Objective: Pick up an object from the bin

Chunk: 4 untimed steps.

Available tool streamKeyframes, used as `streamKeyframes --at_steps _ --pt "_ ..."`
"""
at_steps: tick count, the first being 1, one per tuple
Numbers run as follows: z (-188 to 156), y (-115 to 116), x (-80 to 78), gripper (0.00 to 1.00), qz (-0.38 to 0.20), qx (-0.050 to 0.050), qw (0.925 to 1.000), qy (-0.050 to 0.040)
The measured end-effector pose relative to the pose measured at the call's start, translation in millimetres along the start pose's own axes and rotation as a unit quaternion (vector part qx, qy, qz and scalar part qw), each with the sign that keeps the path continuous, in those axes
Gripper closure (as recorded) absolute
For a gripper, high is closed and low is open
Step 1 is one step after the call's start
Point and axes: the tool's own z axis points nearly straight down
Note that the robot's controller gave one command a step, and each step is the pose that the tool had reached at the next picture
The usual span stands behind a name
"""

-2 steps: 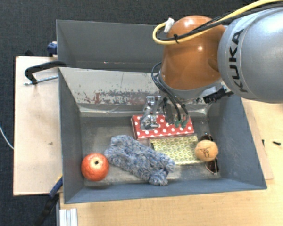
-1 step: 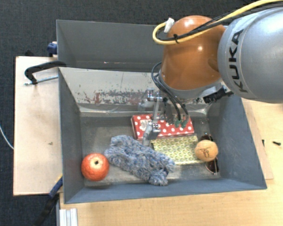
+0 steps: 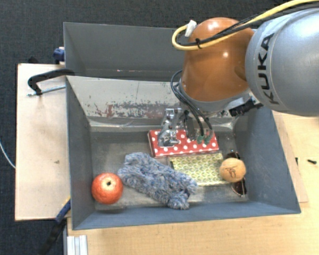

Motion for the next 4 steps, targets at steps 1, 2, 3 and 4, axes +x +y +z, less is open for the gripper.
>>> streamKeyframes --at_steps 1,2,3,4 --pt "0.0 0.0 0.0 0.0 0.0 0.0 1.0 0.0" --pt "0.0 0.0 0.0 1.0 0.0 0.0 1.0 0.0" --pt "0.0 0.0 0.0 0.0 0.0 0.0 1.0 0.0" --pt "0.0 0.0 0.0 0.0 0.0 0.0 1.0 0.0"
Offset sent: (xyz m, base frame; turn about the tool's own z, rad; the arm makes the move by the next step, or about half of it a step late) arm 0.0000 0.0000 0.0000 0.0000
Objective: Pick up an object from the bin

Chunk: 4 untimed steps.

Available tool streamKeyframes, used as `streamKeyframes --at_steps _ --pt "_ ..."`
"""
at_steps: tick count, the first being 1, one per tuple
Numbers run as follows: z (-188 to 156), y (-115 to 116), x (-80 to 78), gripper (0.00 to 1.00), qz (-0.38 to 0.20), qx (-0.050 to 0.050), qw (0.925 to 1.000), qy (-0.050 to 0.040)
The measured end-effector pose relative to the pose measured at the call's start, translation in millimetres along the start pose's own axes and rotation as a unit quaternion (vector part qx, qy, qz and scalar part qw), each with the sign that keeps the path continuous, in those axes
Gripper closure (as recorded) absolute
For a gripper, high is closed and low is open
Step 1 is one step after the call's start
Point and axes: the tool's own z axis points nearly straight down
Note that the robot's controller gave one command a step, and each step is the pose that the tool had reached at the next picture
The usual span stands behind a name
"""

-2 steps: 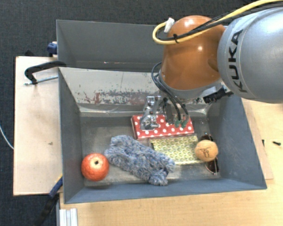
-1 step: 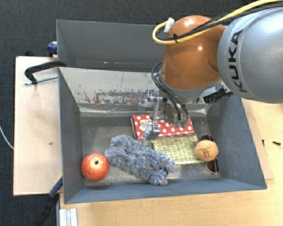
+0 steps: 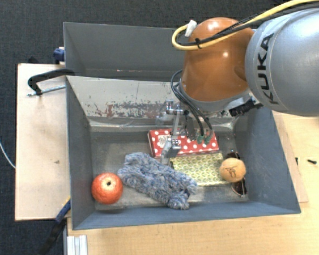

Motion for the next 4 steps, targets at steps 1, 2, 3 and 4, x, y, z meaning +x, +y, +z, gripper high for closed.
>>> streamKeyframes --at_steps 1,2,3,4 --pt "3 -39 -38.3 1.0 0.102 0.0 0.9948 -0.0021" --pt "3 -39 -38.3 1.0 0.102 0.0 0.9948 -0.0021" --pt "112 -31 41.0 0.0 0.008 0.0 1.0 0.0007" --pt "115 -31 42.9 0.0 0.006 0.0 1.0 0.0011"
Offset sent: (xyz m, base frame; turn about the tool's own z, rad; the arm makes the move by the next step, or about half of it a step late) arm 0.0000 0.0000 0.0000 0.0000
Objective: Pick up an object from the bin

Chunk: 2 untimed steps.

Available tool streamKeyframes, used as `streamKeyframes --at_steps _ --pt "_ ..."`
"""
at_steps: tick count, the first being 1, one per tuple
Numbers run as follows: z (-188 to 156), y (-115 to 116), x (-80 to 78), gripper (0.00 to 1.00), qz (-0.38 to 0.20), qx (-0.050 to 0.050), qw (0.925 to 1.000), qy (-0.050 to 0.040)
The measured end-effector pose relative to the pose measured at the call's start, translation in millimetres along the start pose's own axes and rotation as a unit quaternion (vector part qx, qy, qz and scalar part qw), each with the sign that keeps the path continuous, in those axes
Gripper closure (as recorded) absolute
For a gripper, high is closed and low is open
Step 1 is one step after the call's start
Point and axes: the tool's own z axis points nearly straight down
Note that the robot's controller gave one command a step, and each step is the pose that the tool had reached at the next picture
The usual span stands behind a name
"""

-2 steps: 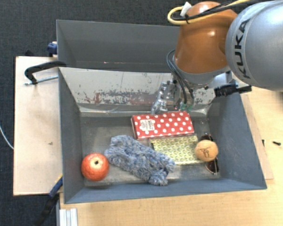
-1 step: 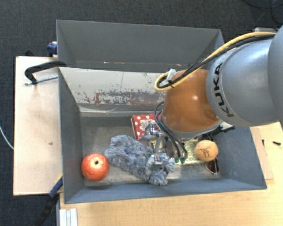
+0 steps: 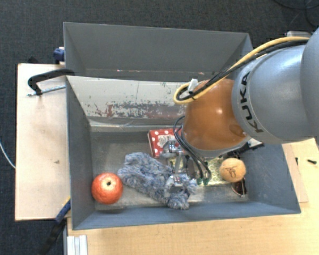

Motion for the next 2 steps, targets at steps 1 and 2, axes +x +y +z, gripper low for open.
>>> streamKeyframes --at_steps 1,2 --pt "53.0 9.3 -10.2 1.0 0.002 -0.001 1.0 0.0004" --pt "53.0 9.3 -10.2 1.0 0.002 -0.001 1.0 0.0004"
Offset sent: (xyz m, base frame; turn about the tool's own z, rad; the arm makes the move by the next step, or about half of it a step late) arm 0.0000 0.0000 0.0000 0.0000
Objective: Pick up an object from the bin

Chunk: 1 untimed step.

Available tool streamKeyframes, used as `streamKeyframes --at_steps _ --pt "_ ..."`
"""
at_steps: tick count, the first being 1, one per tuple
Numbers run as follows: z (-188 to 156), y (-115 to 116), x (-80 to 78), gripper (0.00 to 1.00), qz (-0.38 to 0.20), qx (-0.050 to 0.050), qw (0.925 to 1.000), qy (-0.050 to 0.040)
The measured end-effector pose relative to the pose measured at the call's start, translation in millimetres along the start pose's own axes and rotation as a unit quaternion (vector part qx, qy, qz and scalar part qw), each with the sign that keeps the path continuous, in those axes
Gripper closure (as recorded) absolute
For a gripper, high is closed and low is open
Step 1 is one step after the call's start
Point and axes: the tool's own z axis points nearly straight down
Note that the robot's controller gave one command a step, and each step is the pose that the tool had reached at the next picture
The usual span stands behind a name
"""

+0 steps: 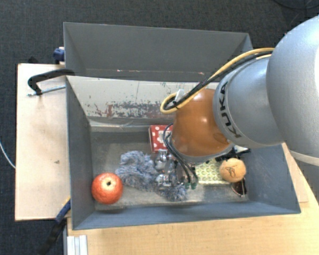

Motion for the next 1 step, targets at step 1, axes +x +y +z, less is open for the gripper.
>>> streamKeyframes --at_steps 1 --pt "-159.8 -23.4 4.6 1.0 -0.031 0.001 0.9995 -0.0051"
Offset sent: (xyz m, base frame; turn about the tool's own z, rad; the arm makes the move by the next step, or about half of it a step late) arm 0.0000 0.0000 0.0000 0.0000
